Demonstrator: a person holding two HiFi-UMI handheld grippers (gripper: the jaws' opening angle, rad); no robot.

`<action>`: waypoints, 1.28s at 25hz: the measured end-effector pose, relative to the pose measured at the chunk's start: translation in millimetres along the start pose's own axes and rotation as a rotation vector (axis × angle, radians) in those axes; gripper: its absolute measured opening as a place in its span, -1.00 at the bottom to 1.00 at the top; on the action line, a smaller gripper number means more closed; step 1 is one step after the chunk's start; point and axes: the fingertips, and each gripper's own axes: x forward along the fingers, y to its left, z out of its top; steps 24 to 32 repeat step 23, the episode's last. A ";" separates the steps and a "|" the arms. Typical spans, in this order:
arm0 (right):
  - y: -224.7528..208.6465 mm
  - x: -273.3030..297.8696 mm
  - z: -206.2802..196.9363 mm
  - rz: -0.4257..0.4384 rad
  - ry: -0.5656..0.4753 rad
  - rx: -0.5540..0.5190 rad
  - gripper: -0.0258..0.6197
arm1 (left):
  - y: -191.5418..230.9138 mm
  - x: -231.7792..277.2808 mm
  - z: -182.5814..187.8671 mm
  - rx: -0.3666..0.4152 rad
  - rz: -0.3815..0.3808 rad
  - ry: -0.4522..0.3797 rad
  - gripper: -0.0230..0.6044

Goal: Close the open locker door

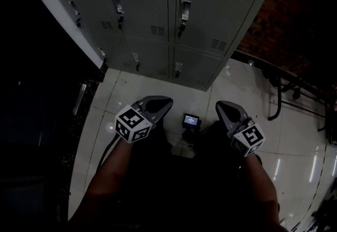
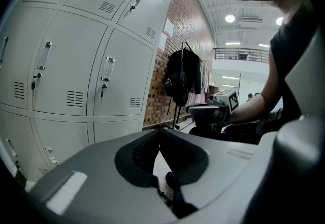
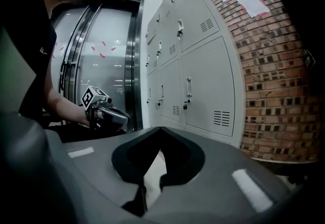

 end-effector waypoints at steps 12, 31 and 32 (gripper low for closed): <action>-0.8 0.6 -1.8 -0.005 0.006 0.009 -0.92 | 0.4 0.3 -0.1 0.001 0.002 0.002 -0.89; -1.8 0.9 -2.7 -0.005 0.012 0.012 -0.92 | 0.7 0.4 0.1 0.002 0.005 0.004 -0.89; -1.8 0.9 -2.7 -0.005 0.012 0.012 -0.92 | 0.7 0.4 0.1 0.002 0.005 0.004 -0.89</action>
